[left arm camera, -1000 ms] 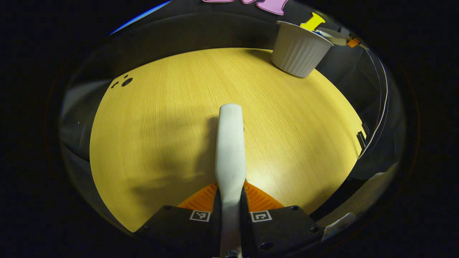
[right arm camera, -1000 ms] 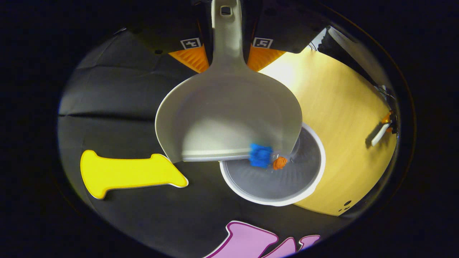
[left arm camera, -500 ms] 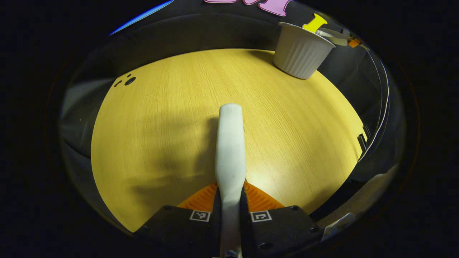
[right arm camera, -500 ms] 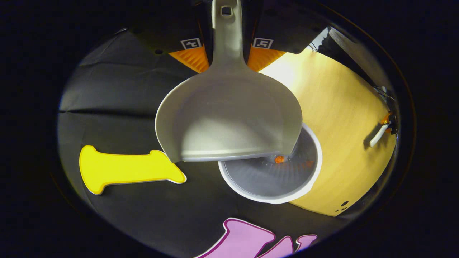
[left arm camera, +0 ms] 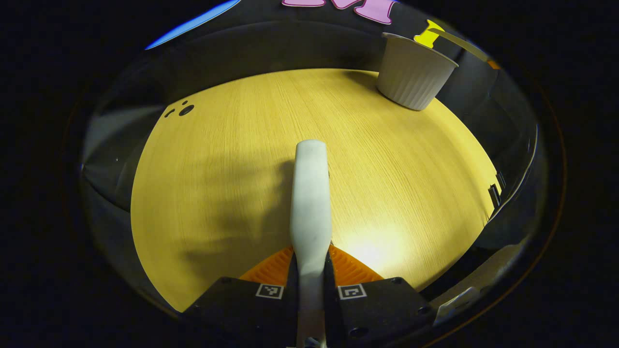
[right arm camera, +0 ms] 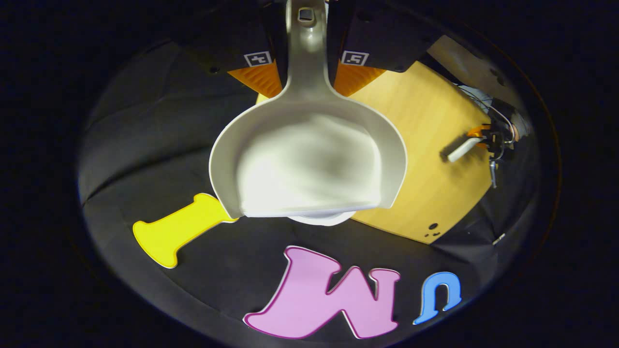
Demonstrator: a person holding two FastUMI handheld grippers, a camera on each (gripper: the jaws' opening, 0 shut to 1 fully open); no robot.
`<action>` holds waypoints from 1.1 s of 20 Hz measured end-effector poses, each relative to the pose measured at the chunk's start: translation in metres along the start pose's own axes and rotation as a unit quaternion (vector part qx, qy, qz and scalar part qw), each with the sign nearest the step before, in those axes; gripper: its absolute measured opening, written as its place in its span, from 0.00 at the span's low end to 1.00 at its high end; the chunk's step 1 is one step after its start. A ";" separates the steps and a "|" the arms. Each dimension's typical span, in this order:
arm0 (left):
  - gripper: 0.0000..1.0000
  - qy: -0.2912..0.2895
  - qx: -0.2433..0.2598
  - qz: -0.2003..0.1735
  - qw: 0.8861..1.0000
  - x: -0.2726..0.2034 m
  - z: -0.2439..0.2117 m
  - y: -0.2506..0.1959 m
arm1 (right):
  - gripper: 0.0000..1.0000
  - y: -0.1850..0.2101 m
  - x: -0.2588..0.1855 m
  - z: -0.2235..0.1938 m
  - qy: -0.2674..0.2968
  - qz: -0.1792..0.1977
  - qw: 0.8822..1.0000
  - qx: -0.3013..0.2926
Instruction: Pick up the small broom and dustpan from the desktop, sweep the trash into the dustpan with the broom, and then empty the trash into the garbage bin.
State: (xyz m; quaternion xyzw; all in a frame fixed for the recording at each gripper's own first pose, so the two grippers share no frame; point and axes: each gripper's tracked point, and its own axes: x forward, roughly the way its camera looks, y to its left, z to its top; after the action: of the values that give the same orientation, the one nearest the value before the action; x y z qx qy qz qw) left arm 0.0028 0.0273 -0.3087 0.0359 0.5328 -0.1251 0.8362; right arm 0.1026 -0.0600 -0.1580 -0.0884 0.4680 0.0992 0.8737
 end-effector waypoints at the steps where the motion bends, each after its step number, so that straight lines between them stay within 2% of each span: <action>1: 0.28 -0.001 0.000 0.004 1.000 -0.001 0.000 0.000 | 0.37 0.017 -0.002 -0.009 -0.006 0.011 1.000 0.004; 3: 0.26 -0.001 -0.001 0.010 1.000 0.000 0.000 0.002 | 0.37 0.047 -0.002 -0.027 -0.011 0.026 1.000 0.010; 4: 0.27 -0.002 0.000 0.012 1.000 0.001 0.002 0.004 | 0.33 0.062 0.000 -0.039 -0.010 0.031 0.999 0.011; 5: 0.27 -0.002 0.000 0.014 1.000 0.000 0.002 0.003 | 0.33 0.076 0.004 -0.051 -0.009 0.033 0.999 0.017; 6: 0.27 -0.002 0.000 0.016 1.000 0.001 0.003 0.004 | 0.37 0.089 0.010 -0.064 -0.005 0.037 0.999 0.023; 9: 0.27 -0.005 0.004 0.022 1.000 0.001 0.004 0.006 | 0.37 0.129 0.031 -0.106 0.013 0.058 0.998 0.036; 16: 0.25 -0.007 0.017 0.035 0.999 0.005 0.008 0.009 | 0.37 0.200 0.108 -0.186 0.052 0.078 0.994 0.063; 22: 0.27 -0.004 0.023 0.042 0.999 0.011 0.007 0.008 | 0.37 0.235 0.166 -0.220 0.066 0.078 0.992 0.078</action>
State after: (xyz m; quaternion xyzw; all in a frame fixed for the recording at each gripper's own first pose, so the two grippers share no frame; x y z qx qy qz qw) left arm 0.0152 0.0319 -0.3167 0.0769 0.5242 -0.1026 0.8419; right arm -0.0434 0.1274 -0.4309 0.0110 0.5363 0.1243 0.8348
